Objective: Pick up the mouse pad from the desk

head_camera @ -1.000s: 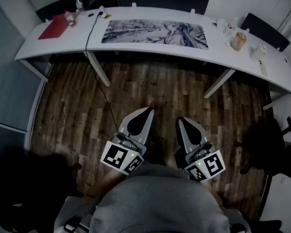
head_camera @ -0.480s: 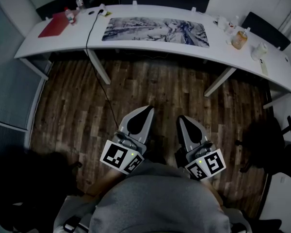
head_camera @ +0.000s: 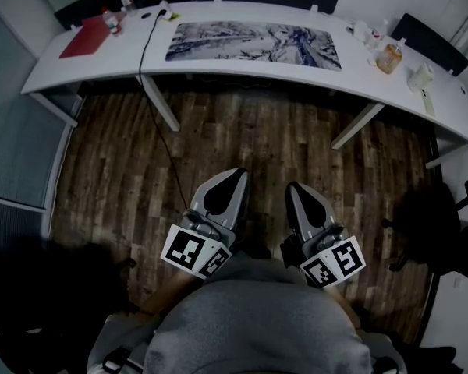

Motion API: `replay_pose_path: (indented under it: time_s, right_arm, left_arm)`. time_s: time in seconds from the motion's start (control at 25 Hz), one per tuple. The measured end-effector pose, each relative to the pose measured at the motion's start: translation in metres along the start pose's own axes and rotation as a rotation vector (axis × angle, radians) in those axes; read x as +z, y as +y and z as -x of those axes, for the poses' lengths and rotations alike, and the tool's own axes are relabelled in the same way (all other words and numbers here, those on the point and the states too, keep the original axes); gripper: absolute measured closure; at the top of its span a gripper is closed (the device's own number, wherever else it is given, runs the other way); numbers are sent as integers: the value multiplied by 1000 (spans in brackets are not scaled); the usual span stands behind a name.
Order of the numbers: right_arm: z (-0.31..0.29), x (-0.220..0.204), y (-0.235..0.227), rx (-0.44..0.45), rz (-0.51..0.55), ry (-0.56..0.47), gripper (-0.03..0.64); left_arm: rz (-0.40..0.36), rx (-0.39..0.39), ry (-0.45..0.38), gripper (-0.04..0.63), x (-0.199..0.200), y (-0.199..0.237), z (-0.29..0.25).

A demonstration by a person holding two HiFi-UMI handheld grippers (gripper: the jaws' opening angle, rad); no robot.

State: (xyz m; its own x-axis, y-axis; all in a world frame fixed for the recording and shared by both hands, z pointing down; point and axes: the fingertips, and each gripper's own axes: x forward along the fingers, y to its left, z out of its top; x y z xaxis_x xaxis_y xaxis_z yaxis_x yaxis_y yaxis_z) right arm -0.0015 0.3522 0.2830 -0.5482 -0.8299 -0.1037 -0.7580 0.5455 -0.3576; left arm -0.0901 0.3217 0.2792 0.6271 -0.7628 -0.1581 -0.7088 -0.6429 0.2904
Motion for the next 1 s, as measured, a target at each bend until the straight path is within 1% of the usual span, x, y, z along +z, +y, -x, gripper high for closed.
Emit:
replay_pose_path:
  time_s: [0.16,0.32,0.52,0.76,0.88,1.0]
  right_arm:
    - [-9,-12,4,-14,1,-1,615]
    - [-10,-27,5,-44,-11,4,615]
    - [-11,-29,2,-77,-22,3,615]
    - [-18,-24,-12,-83,-26,-16,615]
    - [-29,-21,-20,-58,-30,-20,615]
    - [-42,-22,-41,-49,-23,-5,615]
  left_arm:
    - [-5,-4,-1,597,3,14,4]
    - [0,-13,17,597,0,23,10]
    - [14,-35,35,595,-7,28,5]
    - [21,-47,24,597,-10,33,-12]
    - [17,-39,29,597,-14,38,-25]
    - [8,-25,28,597,-15,48,-43]
